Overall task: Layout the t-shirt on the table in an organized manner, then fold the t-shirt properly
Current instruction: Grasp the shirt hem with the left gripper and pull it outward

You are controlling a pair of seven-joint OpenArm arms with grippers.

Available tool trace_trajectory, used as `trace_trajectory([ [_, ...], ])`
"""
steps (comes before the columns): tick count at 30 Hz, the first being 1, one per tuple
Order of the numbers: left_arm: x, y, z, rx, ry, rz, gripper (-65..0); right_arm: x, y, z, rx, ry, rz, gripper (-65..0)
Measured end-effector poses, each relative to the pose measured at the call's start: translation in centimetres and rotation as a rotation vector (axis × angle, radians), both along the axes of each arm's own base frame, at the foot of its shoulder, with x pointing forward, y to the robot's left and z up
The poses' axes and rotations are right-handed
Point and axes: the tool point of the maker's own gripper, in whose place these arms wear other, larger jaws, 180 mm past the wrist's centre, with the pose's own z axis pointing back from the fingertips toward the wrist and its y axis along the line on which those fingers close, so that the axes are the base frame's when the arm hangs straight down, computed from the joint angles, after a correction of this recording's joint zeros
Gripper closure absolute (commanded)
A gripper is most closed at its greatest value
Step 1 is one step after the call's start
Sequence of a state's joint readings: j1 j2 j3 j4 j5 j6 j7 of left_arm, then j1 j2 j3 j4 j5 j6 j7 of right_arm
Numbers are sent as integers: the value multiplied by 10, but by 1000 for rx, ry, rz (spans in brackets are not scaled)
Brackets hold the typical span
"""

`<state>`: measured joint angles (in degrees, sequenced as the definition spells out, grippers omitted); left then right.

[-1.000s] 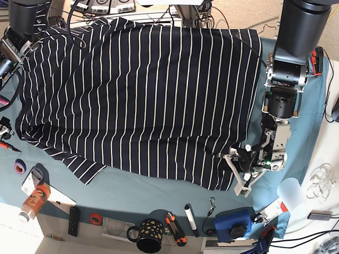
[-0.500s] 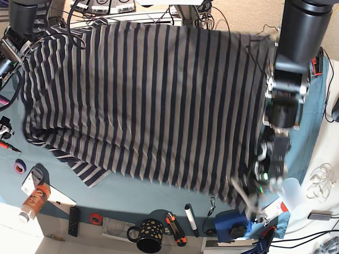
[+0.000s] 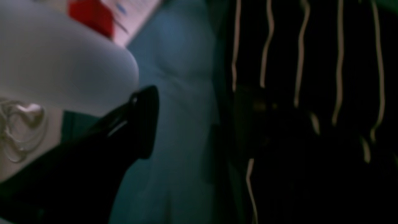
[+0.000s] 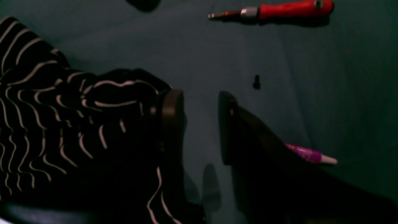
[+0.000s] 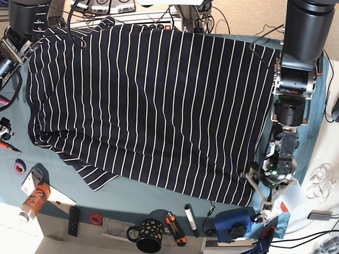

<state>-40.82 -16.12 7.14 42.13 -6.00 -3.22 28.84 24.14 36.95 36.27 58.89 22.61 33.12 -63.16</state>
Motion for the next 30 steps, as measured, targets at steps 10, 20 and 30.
trace_trajectory([
  [10, -29, -27, 53, -165, -27, -141, -315, 19, 41, 18, 148, -146, 172, -190],
  [20, -100, -12, 103, -311, -130, -218, -314, 14, 77, 25, 347, -162, 284, -189],
  [30, -188, 51, 85, -380, -66, -140, -238, -37, 15, 63, 420, -443, 94, -189],
])
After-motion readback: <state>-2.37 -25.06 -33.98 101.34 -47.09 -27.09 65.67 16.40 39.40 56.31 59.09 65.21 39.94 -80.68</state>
